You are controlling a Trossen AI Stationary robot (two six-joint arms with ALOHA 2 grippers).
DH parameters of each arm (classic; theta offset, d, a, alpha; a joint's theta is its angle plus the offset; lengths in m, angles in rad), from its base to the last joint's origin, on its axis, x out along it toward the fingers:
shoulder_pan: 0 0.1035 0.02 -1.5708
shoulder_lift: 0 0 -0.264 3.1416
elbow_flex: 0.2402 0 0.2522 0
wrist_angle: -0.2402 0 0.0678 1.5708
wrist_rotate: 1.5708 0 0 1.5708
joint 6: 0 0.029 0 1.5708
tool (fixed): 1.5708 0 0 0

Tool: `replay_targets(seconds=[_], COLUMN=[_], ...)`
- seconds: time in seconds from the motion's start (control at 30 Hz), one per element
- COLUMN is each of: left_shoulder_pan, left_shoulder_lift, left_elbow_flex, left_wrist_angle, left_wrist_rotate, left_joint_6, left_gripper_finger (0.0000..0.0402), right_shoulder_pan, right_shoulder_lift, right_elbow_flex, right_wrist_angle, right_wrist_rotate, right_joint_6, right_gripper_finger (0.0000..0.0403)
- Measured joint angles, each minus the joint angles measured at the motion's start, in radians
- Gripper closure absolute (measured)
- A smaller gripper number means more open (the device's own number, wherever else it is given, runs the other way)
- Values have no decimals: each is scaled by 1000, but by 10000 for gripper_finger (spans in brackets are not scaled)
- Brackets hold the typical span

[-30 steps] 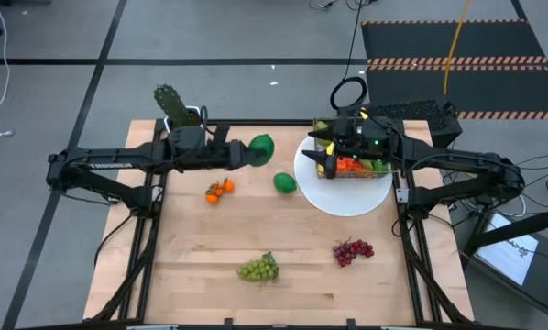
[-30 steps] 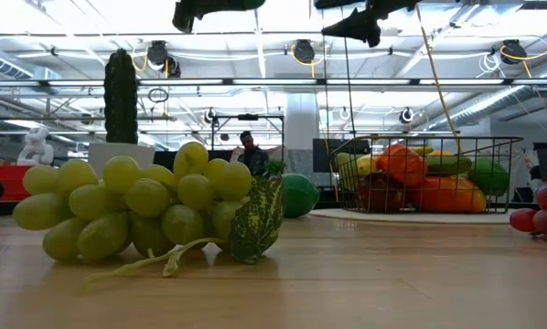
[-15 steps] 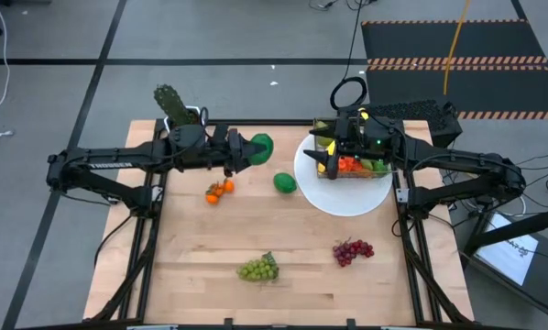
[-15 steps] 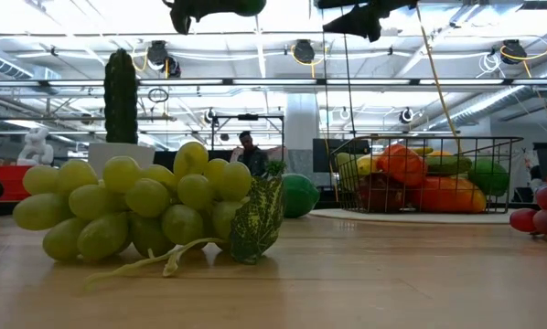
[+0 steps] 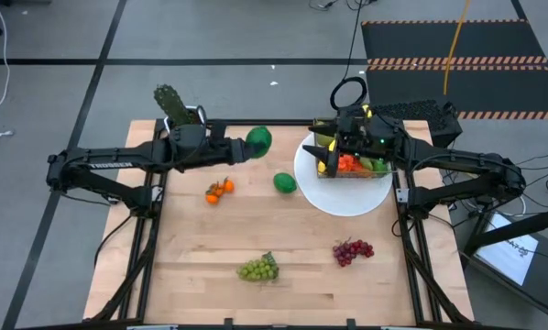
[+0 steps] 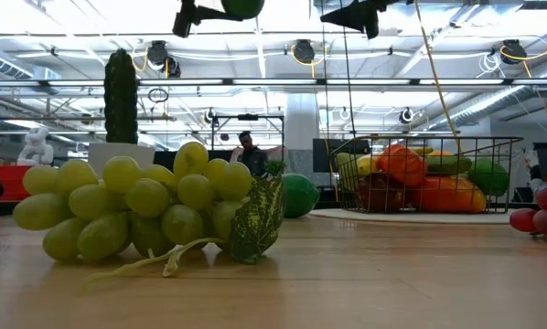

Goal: Build produce basket
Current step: Put the bottom green lime into the gold wire basket

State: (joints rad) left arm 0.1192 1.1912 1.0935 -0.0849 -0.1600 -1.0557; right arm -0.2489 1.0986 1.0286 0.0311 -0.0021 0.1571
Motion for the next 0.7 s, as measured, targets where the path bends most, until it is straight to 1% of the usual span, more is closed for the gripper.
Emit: replay_targets(seconds=[0.13,0.2,0.47,0.57,0.7], left_shoulder_pan=[0,0,-1,-1,-1], left_shoulder_lift=[0,0,0,0,0], left_elbow_flex=[0,0,-1,-1,-1], left_wrist_angle=[4,9,14,47,78], left_wrist_rotate=[-51,-56,-59,-59,-60], left_joint_6=[206,319,784,948,1098], left_gripper_finger=[91,91,91,91,91], right_shoulder_pan=[0,0,0,-7,-19], right_shoulder_lift=[0,0,0,0,0], right_elbow_flex=[0,0,0,0,0], right_wrist_angle=[56,63,38,37,31], right_wrist_rotate=[0,0,1,29,81], right_joint_6=[123,168,233,357,618], right_gripper_finger=[106,106,106,106,106])
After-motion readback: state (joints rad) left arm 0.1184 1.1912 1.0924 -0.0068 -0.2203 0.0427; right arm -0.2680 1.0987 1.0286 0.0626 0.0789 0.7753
